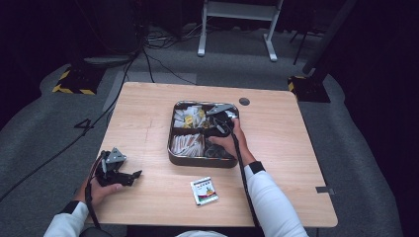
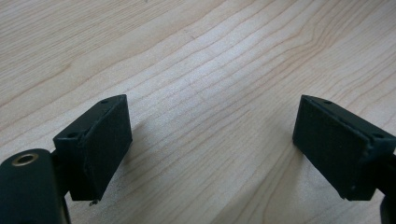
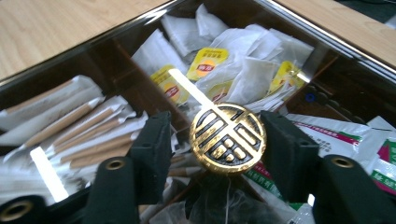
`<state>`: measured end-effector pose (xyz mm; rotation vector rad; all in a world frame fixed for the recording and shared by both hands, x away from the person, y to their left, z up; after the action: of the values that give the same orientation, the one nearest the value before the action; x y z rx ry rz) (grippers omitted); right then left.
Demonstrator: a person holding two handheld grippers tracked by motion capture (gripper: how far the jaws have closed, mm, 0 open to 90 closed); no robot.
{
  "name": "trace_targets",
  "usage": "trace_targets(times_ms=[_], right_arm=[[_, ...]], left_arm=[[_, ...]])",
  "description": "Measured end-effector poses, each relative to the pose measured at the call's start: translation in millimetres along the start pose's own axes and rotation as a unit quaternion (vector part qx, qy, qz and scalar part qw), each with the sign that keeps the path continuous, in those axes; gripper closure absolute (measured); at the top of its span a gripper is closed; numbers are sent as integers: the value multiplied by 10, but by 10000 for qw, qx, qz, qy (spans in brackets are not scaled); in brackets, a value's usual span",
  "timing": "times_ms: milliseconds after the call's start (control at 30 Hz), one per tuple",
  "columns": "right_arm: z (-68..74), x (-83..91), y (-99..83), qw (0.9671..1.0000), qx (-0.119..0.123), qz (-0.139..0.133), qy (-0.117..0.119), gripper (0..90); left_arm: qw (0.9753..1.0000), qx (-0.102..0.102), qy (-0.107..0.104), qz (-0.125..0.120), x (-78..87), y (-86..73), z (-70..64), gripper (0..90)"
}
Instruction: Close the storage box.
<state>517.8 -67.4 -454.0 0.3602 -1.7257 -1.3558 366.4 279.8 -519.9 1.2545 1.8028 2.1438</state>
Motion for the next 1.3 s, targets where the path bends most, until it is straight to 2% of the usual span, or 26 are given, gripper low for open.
trace_targets(times_ms=[133,233,400,633,733,1200,1300], right_arm=[[-25,18,-5,10000,14,13,12,381],[-53,34,-24,10000,29,32,-28,304],[-51,67,-32,9998,161,119,94,271],[-59,125,-51,9996,208,183,90,204],[-69,159,-61,9996,160,173,149,194],[-43,415,-166,9983,506,258,94,207],[-45,536,-198,9981,557,226,104,202]], left_arm=[[10000,0,0,0,0,0,0,121],[10000,1,-1,1,0,0,0,120],[10000,0,0,0,0,0,0,121],[10000,0,0,0,0,0,0,120],[10000,0,1,0,0,0,0,121],[10000,-1,9,-4,1,-1,-1,121],[10000,5,7,-2,1,-1,-2,121]])
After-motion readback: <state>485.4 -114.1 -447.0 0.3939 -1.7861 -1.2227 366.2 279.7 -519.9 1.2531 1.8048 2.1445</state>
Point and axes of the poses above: each handheld gripper's, and its own axes: x roughly backward along the jaws, y roughly out of its top, z roughly to its left, the point moved 2 cm from there along -x, roughly forward along the jaws, and after that the axes turned 15 degrees about -z, right-handed, at the moved point
